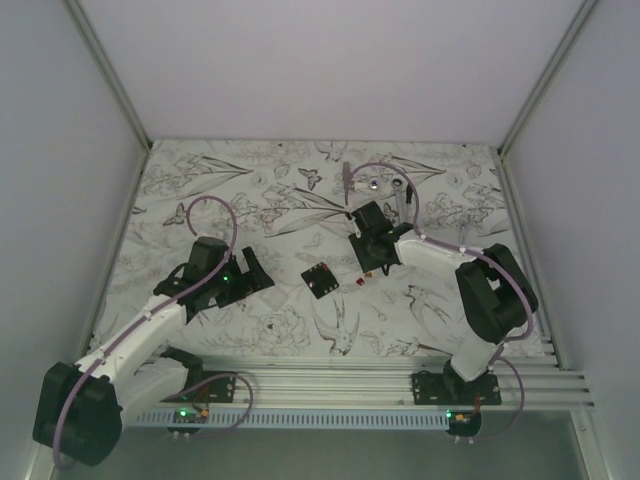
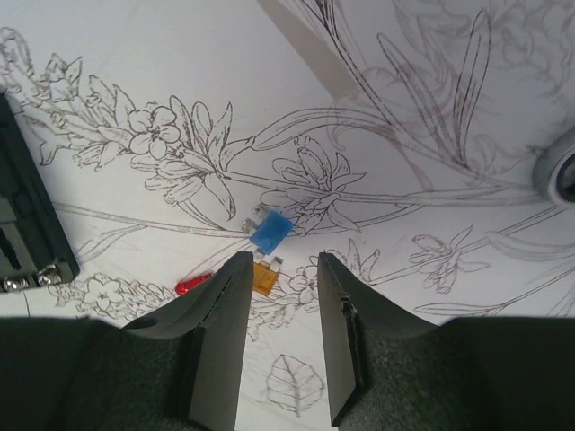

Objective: Snap on the fuse box
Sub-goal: Pick up the fuse from the center of the board.

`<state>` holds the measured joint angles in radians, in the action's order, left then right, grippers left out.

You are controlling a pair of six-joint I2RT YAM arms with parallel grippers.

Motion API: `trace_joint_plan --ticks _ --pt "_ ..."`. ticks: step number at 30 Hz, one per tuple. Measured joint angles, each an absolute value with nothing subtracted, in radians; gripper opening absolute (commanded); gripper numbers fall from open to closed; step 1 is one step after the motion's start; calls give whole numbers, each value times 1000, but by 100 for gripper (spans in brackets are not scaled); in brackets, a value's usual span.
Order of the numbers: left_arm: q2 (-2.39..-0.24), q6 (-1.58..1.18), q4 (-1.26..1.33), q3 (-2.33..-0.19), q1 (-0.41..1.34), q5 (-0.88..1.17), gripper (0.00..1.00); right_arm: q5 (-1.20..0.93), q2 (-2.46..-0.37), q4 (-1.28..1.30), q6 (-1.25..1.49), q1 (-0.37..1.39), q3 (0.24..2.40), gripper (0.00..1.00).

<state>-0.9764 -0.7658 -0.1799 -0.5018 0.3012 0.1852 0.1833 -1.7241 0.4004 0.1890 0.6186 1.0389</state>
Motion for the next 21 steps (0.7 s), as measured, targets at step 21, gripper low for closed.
trace_joint_plan --ticks 21 --pt "-962 -761 -180 -502 302 186 100 -46 -1782 404 -156 571 1083 50"
